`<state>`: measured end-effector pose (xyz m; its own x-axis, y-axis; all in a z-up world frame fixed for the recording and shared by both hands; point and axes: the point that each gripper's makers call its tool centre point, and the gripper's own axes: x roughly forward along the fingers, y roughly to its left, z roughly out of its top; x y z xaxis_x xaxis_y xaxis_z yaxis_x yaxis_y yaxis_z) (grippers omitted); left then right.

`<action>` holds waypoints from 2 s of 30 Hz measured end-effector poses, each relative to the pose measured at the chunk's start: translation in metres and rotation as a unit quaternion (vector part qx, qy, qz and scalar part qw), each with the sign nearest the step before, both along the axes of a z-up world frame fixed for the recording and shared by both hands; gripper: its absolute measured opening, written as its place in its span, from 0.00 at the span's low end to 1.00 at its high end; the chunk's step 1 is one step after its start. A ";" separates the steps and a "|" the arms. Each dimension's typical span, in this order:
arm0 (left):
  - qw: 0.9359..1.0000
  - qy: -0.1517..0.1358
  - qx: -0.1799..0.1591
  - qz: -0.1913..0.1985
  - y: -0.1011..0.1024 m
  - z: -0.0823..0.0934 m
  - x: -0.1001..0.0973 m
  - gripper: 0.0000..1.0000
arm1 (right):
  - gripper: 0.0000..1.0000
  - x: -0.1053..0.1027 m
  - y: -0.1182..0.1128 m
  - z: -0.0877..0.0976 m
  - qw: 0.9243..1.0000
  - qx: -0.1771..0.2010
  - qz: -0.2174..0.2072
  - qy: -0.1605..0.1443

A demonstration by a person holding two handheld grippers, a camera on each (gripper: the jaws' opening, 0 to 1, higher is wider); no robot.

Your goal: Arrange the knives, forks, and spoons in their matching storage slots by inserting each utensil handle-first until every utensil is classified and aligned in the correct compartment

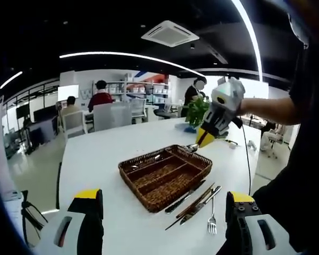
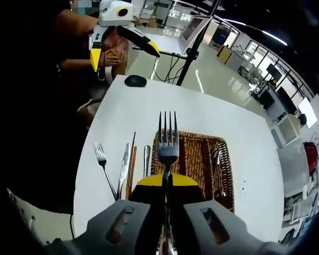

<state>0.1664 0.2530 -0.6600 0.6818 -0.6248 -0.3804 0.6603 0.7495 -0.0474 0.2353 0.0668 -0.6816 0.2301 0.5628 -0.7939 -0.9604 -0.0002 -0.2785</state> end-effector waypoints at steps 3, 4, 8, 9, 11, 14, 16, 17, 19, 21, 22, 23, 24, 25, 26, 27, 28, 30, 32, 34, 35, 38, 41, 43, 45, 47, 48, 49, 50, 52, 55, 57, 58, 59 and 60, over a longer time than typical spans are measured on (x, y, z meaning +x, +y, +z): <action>1.000 0.002 -0.001 0.000 0.000 -0.001 0.001 1.00 | 0.00 0.006 0.002 -0.003 1.000 -0.003 0.002 0.000; 1.000 0.002 -0.002 -0.001 0.000 -0.002 0.001 1.00 | 0.00 0.007 0.002 -0.004 1.000 -0.004 0.002 0.001; 1.000 0.004 0.000 -0.002 0.000 -0.002 0.001 1.00 | 0.00 0.014 0.006 -0.005 1.000 -0.006 0.004 0.000; 1.000 0.004 0.000 -0.002 0.000 -0.002 0.002 1.00 | 0.00 0.016 0.008 -0.005 1.000 -0.005 0.004 0.000; 1.000 0.004 -0.001 -0.003 -0.001 -0.002 0.002 1.00 | 0.00 0.019 0.010 -0.006 1.000 -0.005 0.005 0.000; 1.000 0.005 -0.001 -0.004 -0.001 -0.002 0.003 1.00 | 0.00 0.022 0.012 -0.008 1.000 -0.006 0.015 0.000; 1.000 0.005 0.000 -0.005 -0.001 -0.003 0.003 1.00 | 0.00 0.024 0.013 -0.009 1.000 -0.005 0.014 0.002; 1.000 0.006 0.000 -0.005 -0.001 -0.003 0.004 1.00 | 0.00 0.026 0.013 -0.011 1.000 -0.009 0.016 0.001; 1.000 0.006 -0.001 -0.005 0.000 -0.003 0.004 1.00 | 0.00 0.029 0.014 -0.013 1.000 -0.011 0.016 0.001; 1.000 0.007 0.001 -0.006 0.001 -0.004 0.004 1.00 | 0.00 0.032 0.014 -0.014 1.000 -0.013 0.017 0.001; 1.000 0.007 0.001 -0.006 0.001 -0.004 0.004 1.00 | 0.00 0.033 0.014 -0.015 1.000 -0.014 0.018 0.001; 1.000 0.008 0.001 -0.006 0.001 -0.004 0.004 1.00 | 0.00 0.034 0.015 -0.015 1.000 -0.015 0.017 0.000; 1.000 0.008 0.001 -0.006 0.001 -0.004 0.004 1.00 | 0.00 0.037 0.015 -0.015 1.000 -0.016 0.017 -0.001; 1.000 0.009 0.000 -0.006 0.001 -0.004 0.004 1.00 | 0.00 0.038 0.015 -0.015 1.000 -0.016 0.017 -0.001; 1.000 0.010 0.000 -0.006 0.001 -0.005 0.005 1.00 | 0.00 0.041 0.015 -0.015 1.000 -0.017 0.017 -0.002; 1.000 0.010 0.001 -0.006 0.001 -0.005 0.005 1.00 | 0.00 0.042 0.016 -0.015 1.000 -0.016 0.017 -0.003; 1.000 0.011 0.000 -0.007 0.001 -0.005 0.004 1.00 | 0.00 0.044 0.016 -0.015 1.000 -0.017 0.017 -0.003; 1.000 0.012 0.000 -0.006 0.001 -0.006 0.005 1.00 | 0.00 0.049 0.017 -0.016 1.000 -0.020 0.020 -0.005; 1.000 0.014 -0.001 -0.006 0.002 -0.009 0.006 1.00 | 0.00 0.054 0.017 -0.018 1.000 -0.021 0.020 -0.005; 1.000 0.016 -0.002 -0.006 0.001 -0.010 0.006 1.00 | 0.00 0.058 0.018 -0.019 1.000 -0.022 0.021 -0.006; 1.000 0.017 -0.003 -0.006 0.000 -0.012 0.006 1.00 | 0.00 0.060 0.018 -0.020 1.000 -0.022 0.021 -0.005; 1.000 0.021 -0.003 -0.007 -0.001 -0.017 0.006 1.00 | 0.00 0.066 0.020 -0.024 0.999 -0.024 0.023 -0.004; 1.000 0.023 -0.002 -0.007 -0.003 -0.019 0.008 1.00 | 0.00 0.071 0.022 -0.027 0.999 -0.026 0.024 -0.004; 1.000 0.025 -0.003 -0.009 -0.004 -0.020 0.009 1.00 | 0.00 0.076 0.023 -0.030 0.999 -0.026 0.024 -0.005; 1.000 0.024 0.000 -0.009 -0.003 -0.020 0.011 1.00 | 0.00 0.082 0.025 -0.032 0.999 -0.026 0.023 -0.005; 1.000 0.023 0.000 -0.012 -0.004 -0.019 0.013 1.00 | 0.00 0.086 0.027 -0.033 0.999 -0.026 0.023 -0.005; 1.000 0.021 0.000 -0.013 -0.004 -0.017 0.014 1.00 | 0.00 0.090 0.029 -0.033 0.999 -0.026 0.023 -0.006; 1.000 0.020 0.000 -0.014 -0.004 -0.017 0.015 1.00 | 0.00 0.093 0.029 -0.033 0.999 -0.027 0.024 -0.008; 1.000 0.017 0.002 -0.016 -0.005 -0.015 0.017 1.00 | 0.00 0.096 0.031 -0.033 0.999 -0.027 0.024 -0.009; 1.000 0.014 0.005 -0.020 -0.006 -0.013 0.019 1.00 | 0.00 0.101 0.032 -0.033 0.999 -0.028 0.025 -0.013; 1.000 0.009 0.019 -0.023 -0.007 -0.012 0.022 1.00 | 0.00 0.109 0.034 -0.033 0.999 -0.028 0.024 -0.015; 0.999 0.002 0.031 -0.024 -0.007 -0.011 0.023 1.00 | 0.00 0.112 0.035 -0.032 0.999 -0.029 0.024 -0.017; 0.999 0.003 0.030 -0.025 -0.009 -0.010 0.022 1.00 | 0.00 0.113 0.035 -0.032 0.999 -0.029 0.026 -0.018; 0.999 0.005 0.027 -0.025 -0.010 -0.009 0.022 1.00 | 0.00 0.115 0.036 -0.031 0.999 -0.030 0.027 -0.019; 0.999 0.004 0.028 -0.025 -0.011 -0.009 0.022 1.00 | 0.00 0.118 0.036 -0.031 0.999 -0.031 0.027 -0.020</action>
<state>0.1886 0.2424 -0.6687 0.6472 -0.6357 -0.4208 0.6965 0.7174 -0.0127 0.3532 0.1029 -0.7129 0.2325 0.5248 -0.8189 -0.9468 -0.0704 -0.3140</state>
